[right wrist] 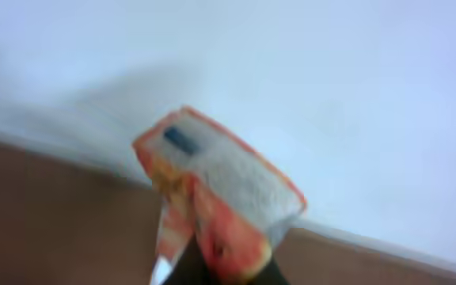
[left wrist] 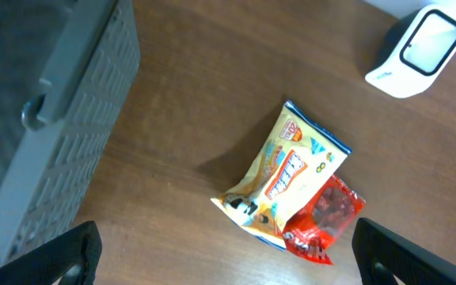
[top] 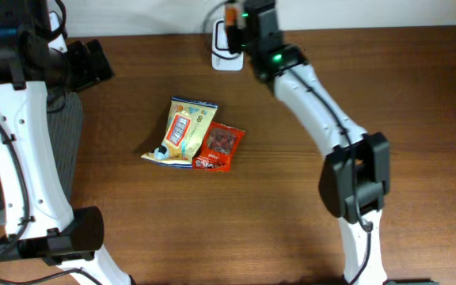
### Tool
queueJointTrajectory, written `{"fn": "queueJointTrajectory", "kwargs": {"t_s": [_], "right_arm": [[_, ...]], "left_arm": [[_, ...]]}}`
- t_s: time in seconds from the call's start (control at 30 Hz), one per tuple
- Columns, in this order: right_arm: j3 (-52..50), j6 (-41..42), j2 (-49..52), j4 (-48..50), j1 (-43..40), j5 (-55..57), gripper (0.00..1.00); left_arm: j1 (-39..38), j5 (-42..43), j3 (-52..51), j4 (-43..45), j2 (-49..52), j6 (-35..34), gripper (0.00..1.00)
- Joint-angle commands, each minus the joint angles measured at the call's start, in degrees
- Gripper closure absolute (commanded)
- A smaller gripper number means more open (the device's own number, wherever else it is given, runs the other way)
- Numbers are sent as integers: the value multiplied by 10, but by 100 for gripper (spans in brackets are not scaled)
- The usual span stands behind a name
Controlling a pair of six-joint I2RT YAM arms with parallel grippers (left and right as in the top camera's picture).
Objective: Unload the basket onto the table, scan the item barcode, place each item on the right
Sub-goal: 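Hold the orange tissue pack over the scanner, then lift away right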
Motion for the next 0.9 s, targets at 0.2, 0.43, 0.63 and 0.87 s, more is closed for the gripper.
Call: {"fn": "queueJointTrajectory", "kwargs": {"t_s": [0.2,0.43,0.63,0.87], "right_arm": [[5,-520,136,140,18,118,96],[5,-366,127,242,15,224,96],[5,-199,84,205,-54,426,96],[5,49,56,-179,-236,431,96]], "left_arm": [[4,-2,3,-1,-1,-6,1],[4,-2,2,-1,-1,-6,1],[4,-2,3,-1,-1,-6,1],[4,-2,3,-1,-1,-6,1]]}}
